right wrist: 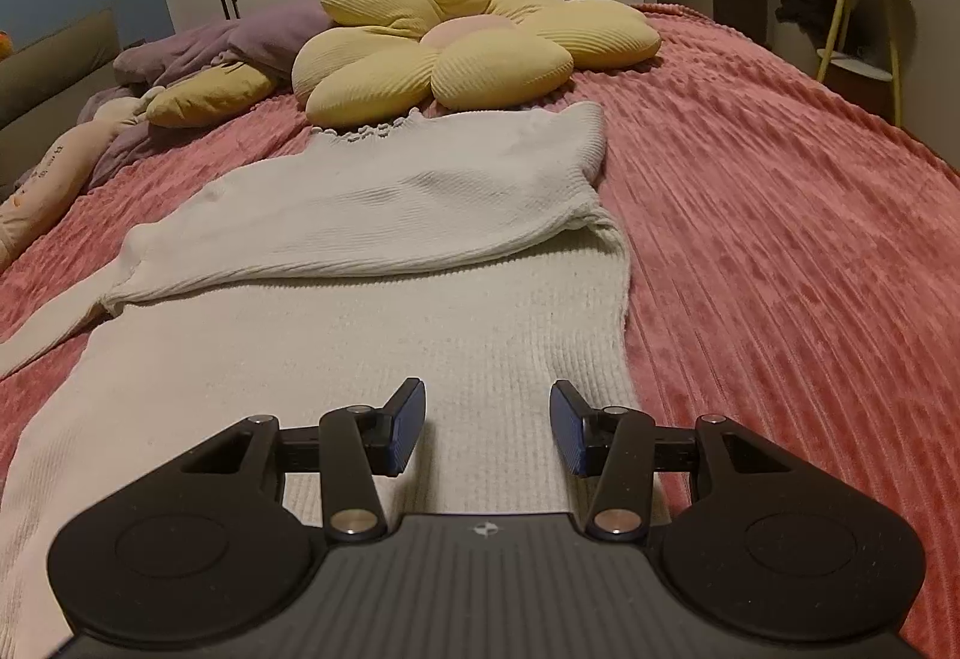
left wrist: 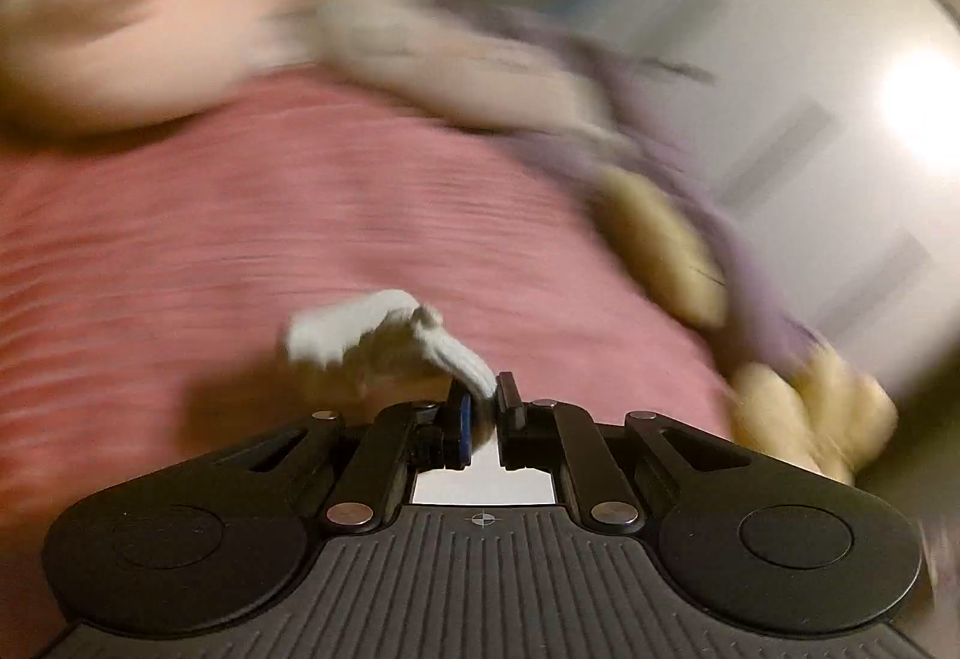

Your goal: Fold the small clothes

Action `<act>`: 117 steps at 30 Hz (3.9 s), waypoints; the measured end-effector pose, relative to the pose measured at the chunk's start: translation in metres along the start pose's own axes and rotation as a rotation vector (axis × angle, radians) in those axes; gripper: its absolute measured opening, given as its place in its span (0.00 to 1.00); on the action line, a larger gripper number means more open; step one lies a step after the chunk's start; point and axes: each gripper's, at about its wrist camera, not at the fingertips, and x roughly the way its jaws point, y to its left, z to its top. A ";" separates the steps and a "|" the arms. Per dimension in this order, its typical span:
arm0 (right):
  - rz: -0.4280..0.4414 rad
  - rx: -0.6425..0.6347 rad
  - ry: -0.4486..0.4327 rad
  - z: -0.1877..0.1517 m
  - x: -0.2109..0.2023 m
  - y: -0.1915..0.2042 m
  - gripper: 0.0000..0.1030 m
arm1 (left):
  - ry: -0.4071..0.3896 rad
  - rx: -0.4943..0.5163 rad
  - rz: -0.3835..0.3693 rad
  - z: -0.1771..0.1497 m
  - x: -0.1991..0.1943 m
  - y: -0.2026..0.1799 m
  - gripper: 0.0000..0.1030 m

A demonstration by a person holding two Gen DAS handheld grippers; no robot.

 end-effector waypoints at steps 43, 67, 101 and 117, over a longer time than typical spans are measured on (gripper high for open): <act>0.402 0.180 0.157 0.077 0.110 0.073 0.11 | 0.169 0.567 0.040 -0.219 0.027 -0.104 0.98; 0.195 0.202 0.072 0.095 0.122 -0.030 0.44 | 0.299 0.564 -0.003 -0.194 0.075 -0.152 0.95; -0.172 -0.198 -0.236 0.091 0.087 0.005 0.32 | 0.188 0.623 -0.009 -0.183 0.078 -0.198 0.95; -0.188 -0.271 -0.118 0.082 0.124 -0.008 0.30 | 0.224 0.781 -0.013 -0.227 0.120 -0.198 1.00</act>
